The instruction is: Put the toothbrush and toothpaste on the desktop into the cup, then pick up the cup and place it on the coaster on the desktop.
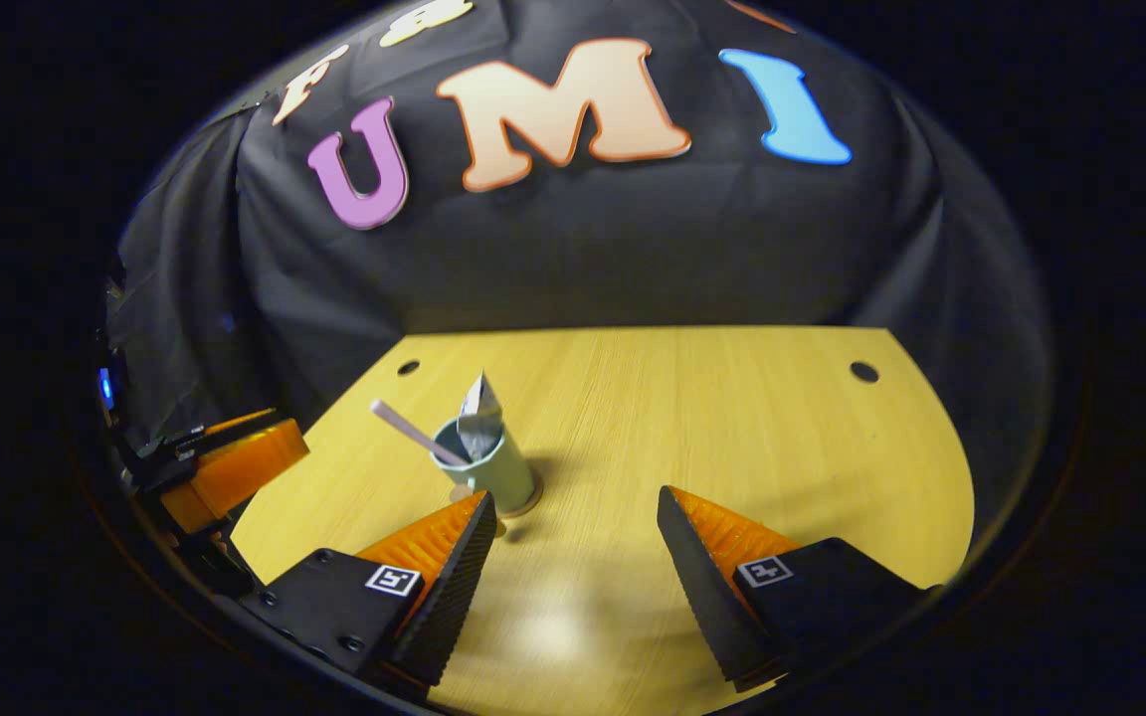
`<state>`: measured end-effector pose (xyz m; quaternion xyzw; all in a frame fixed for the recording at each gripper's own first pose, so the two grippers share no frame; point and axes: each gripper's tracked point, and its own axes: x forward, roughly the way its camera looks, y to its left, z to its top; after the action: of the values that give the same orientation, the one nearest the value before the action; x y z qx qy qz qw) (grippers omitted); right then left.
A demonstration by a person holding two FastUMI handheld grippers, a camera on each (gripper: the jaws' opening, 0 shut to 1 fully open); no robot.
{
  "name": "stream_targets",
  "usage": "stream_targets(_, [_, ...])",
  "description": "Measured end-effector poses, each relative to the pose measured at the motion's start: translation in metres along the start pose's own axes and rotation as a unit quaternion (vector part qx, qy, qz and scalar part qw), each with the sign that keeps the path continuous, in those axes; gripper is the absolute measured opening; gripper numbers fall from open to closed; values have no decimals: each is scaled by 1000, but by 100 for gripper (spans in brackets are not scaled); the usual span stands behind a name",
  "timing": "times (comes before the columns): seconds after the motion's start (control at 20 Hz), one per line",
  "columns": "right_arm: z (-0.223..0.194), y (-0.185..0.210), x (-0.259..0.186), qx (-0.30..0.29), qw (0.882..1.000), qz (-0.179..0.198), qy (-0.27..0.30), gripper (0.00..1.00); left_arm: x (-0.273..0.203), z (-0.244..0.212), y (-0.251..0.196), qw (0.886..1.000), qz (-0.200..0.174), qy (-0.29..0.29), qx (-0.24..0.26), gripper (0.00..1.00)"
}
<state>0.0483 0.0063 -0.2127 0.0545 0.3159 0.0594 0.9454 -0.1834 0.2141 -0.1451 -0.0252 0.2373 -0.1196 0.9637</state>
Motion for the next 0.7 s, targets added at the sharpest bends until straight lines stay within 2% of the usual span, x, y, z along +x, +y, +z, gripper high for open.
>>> stream_targets(0.15, [43, -12, -35, 8, 996, -9, -90, 99, -3, 22, -20, 1000, 0, -28, 6, 95])
stream_targets(0.35, [75, -24, -69, 0, 985, -30, -172, 99, -11, 49, -34, 998, 9, -68, 13, 94])
stream_targets(0.45, [85, -22, -79, -3, 982, -26, -188, 95, -15, 58, -36, 996, 14, -83, 9, 95])
stream_targets(0.5, [86, -22, -79, -2, 981, -26, -193, 99, -17, 61, -37, 996, 16, -91, 6, 95])
stream_targets(0.7, [93, -18, -87, 2, 980, -16, -197, 99, -23, 71, -36, 994, 22, -106, 6, 95])
